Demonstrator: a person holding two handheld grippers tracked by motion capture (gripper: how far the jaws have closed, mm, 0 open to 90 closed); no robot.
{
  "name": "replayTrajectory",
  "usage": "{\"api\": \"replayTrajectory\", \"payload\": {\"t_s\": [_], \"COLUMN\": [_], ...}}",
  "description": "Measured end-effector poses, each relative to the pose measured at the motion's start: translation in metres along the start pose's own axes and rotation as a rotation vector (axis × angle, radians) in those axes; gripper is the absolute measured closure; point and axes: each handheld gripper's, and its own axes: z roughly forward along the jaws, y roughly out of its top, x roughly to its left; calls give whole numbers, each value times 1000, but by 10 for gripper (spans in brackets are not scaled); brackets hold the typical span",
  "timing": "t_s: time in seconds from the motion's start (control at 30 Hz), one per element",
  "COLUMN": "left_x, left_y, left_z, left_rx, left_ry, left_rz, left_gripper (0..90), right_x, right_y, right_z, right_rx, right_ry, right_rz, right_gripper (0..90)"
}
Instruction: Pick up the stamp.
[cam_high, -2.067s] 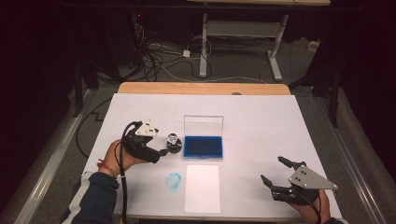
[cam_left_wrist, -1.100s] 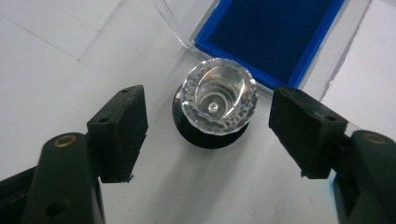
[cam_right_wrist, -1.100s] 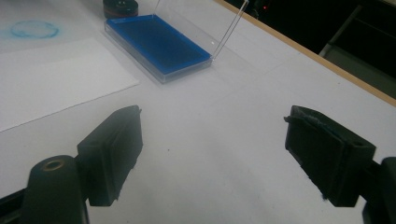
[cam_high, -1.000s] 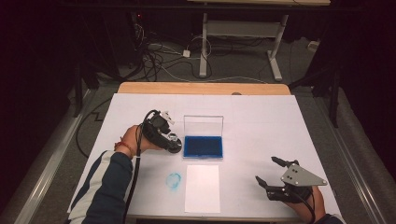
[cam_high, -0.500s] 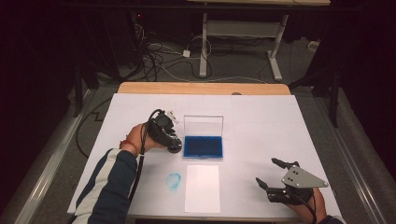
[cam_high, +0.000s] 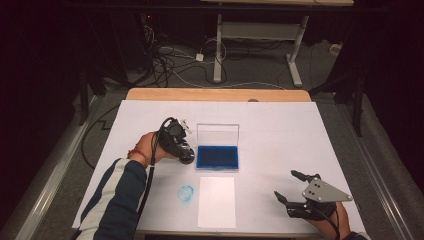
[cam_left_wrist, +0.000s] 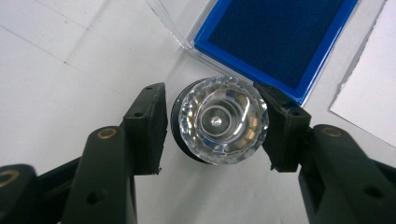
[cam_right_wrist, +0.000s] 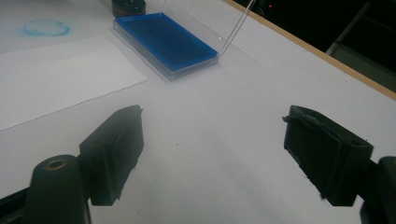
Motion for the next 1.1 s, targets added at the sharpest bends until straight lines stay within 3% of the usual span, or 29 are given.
{"api": "replayTrajectory", "payload": {"t_s": [0.13,0.2,0.43,0.9,1.0,1.1], "left_x": [0,1,0,-5,-5,-3], "left_y": [-1,-1,-1,-1,-3,-8], "left_z": [-3,-3,-2,-3,-6,-11], "left_rx": [0,-4,-12,-2,-13,-57], "left_ry": [5,-11,-13,32,48,48], "left_rz": [1,0,-3,-1,-9,-32], "left_gripper": [450,498,537,544,544,544], "right_x": [0,1,0,-1,0,-1], "right_y": [0,0,0,1,2,2], "right_z": [0,0,1,2,3,3], "right_rx": [3,4,7,4,3,1], "right_ry": [3,4,9,1,0,-3], "right_rz": [2,2,3,5,2,7], "right_gripper": [195,197,204,219,218,214]}}
